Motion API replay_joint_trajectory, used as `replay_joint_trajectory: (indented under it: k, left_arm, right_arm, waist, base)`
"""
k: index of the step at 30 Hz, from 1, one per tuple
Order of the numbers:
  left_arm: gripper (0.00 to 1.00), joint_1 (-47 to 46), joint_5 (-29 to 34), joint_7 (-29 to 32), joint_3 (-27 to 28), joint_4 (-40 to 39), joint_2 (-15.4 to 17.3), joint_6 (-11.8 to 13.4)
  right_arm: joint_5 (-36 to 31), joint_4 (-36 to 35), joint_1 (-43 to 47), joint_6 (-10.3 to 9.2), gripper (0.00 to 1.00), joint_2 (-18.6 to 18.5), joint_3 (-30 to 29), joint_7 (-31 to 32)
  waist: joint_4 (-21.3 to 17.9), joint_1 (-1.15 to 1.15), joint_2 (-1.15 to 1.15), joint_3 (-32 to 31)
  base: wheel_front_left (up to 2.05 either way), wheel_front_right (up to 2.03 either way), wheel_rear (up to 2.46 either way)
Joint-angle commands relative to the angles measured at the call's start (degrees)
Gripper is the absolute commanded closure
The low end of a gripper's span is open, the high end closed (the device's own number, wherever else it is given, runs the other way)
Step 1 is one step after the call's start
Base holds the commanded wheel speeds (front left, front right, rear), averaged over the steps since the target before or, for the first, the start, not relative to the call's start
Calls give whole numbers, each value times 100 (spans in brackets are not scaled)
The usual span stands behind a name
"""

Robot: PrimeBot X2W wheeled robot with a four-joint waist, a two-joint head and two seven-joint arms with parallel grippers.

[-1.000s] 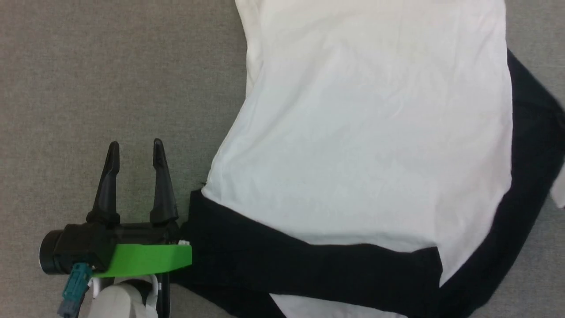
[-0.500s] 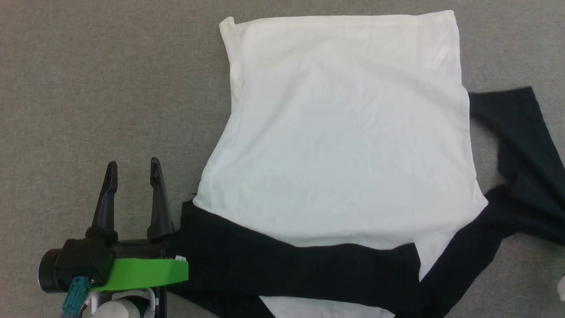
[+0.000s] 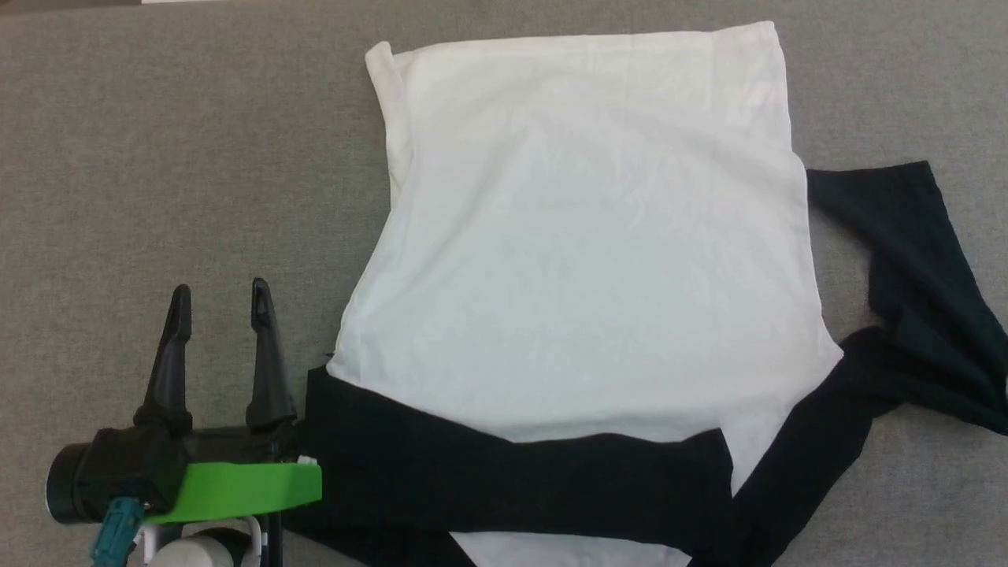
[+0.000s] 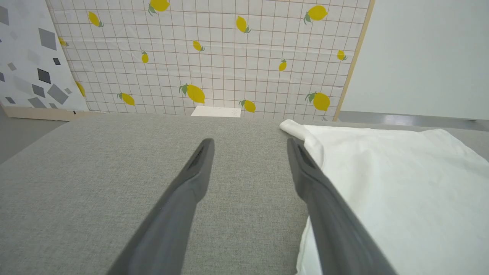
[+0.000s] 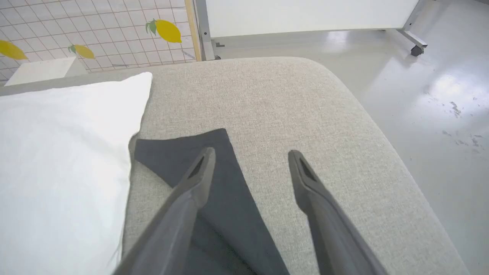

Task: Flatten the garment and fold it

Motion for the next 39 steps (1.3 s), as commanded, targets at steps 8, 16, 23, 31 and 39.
replay_joint_trajectory:
  k: [8,16,23,31,39]
  left_arm:
    - [0,-161,-5,38,-96,-124,30,8]
    - [0,-312,23,16,-195,-80,3,-7]
    - [0,-380,32,0,-251,-38,1,-16]
    - [0,-340,27,-4,-235,17,32,22]
    - [0,-176,-29,-2,-175,78,69,66]
  right_arm:
    - [-102,501,-975,-9,0,-739,470,539]
    - [-290,1212,-1358,-9,0,-887,582,764]
    - [-425,1646,-1406,-9,0,-941,463,730]
    - [-408,1827,-1478,-9,100,-891,361,662]
    - [-565,1670,-1541,-9,100,-958,-227,278]
  waist:
    - [241,0,0,466]
    - [472,0,0,801]
    - [613,0,0,910]
    - [621,0,0,785]
    - [492,0,0,160]
  base:
    - [0,0,0]
    - [0,0,0]
    - [0,0,0]
    - [0,0,0]
    - [0,0,0]
